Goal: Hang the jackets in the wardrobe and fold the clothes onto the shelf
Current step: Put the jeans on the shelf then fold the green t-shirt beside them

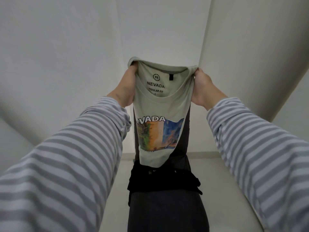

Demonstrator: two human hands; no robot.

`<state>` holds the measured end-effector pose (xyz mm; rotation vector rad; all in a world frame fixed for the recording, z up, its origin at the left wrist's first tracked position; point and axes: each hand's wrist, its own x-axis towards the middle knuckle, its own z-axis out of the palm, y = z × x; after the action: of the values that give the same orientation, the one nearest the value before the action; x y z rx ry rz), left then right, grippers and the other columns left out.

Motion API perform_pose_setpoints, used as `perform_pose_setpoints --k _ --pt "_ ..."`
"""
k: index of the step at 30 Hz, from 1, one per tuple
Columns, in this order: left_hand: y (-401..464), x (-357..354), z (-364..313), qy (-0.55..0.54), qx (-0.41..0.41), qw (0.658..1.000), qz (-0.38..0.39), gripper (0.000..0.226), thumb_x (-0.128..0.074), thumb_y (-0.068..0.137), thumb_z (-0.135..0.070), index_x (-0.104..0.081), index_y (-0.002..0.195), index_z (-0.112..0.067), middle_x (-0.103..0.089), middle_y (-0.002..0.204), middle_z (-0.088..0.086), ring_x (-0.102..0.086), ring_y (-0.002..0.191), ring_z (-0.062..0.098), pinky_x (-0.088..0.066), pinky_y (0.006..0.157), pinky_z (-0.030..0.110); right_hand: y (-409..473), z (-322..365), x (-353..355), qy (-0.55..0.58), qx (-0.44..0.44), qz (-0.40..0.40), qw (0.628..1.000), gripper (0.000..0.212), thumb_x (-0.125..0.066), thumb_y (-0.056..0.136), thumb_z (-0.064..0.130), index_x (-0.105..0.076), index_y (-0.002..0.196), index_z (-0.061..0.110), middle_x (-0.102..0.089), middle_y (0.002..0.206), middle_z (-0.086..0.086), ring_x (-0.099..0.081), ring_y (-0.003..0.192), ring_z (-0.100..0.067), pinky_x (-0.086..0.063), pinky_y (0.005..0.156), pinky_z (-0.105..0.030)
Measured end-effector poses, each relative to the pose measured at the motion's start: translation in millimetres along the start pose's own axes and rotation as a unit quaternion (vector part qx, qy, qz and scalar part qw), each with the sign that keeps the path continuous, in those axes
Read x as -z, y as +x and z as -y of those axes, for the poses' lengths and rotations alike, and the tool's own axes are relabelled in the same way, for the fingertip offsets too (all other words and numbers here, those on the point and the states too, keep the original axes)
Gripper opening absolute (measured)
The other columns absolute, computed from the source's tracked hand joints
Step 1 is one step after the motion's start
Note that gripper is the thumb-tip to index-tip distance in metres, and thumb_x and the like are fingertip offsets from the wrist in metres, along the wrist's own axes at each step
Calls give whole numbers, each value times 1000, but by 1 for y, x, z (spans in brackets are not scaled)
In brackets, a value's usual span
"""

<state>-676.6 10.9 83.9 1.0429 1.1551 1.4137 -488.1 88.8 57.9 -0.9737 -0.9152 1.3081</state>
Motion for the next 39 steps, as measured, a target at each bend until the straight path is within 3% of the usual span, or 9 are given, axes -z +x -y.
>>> perform_pose_setpoints --k 6,13,19,22,25,27,34,37,39 --pt "-59 19 98 -22 114 993 -10 46 -28 101 -41 -67 93 -19 -71 88 4 -65 88 21 -51 80 30 -72 -94 47 -13 -103 -39 994 38 -36 97 26 -54 127 11 -61 124 -15 -61 111 -31 -50 96 -48" --pt "-160 53 204 -24 250 968 -3 48 -28 101 -43 -66 101 -15 -70 88 4 -64 83 19 -48 68 31 -191 -203 100 -78 -211 -93 970 36 -35 97 33 -54 120 13 -62 121 -12 -61 108 -28 -48 99 -46" --pt "-224 85 266 -43 307 951 -13 47 -30 100 -45 -67 99 -16 -69 91 5 -63 86 21 -49 73 31 -263 -260 115 -107 -253 -137 952 39 -39 92 38 -55 121 17 -62 121 -12 -60 107 -30 -47 99 -48" --pt "-238 96 286 -28 323 945 -27 49 -32 99 -46 -63 117 -13 -68 106 10 -63 100 28 -49 85 38 -281 -276 116 -96 -264 -141 949 31 -36 98 31 -54 119 17 -62 119 -8 -60 108 -27 -47 100 -46" --pt "-232 101 301 -3 332 942 -55 54 -36 96 -51 -60 125 -13 -65 121 11 -60 113 30 -44 102 45 -280 -285 121 -105 -272 -146 945 30 -36 99 28 -51 123 17 -59 122 -8 -58 110 -26 -46 101 -44" --pt "-221 103 314 7 338 938 -71 57 -41 91 -56 -60 125 -14 -65 124 11 -60 114 30 -42 106 48 -273 -289 125 -112 -275 -148 943 28 -35 101 25 -48 124 16 -56 120 -7 -55 110 -25 -45 100 -40" --pt "-138 109 384 31 356 930 -88 68 -51 67 -68 -68 115 -22 -70 114 5 -64 108 28 -45 102 48 -198 -315 129 -143 -285 -138 938 29 -28 101 22 -44 124 14 -54 117 -10 -54 105 -25 -44 101 -44" --pt "-67 134 460 68 358 925 -104 64 -55 63 -69 -71 107 -25 -70 115 8 -65 105 30 -47 97 50 -146 -335 129 -152 -304 -137 930 28 -29 100 23 -46 118 10 -56 110 -12 -56 98 -26 -44 97 -44" --pt "-10 147 508 76 353 923 -132 77 -56 55 -78 -70 109 -25 -68 118 9 -65 103 33 -46 98 51 -86 -368 132 -161 -309 -137 927 26 -29 101 22 -48 112 8 -56 102 -12 -55 87 -23 -44 90 -39"
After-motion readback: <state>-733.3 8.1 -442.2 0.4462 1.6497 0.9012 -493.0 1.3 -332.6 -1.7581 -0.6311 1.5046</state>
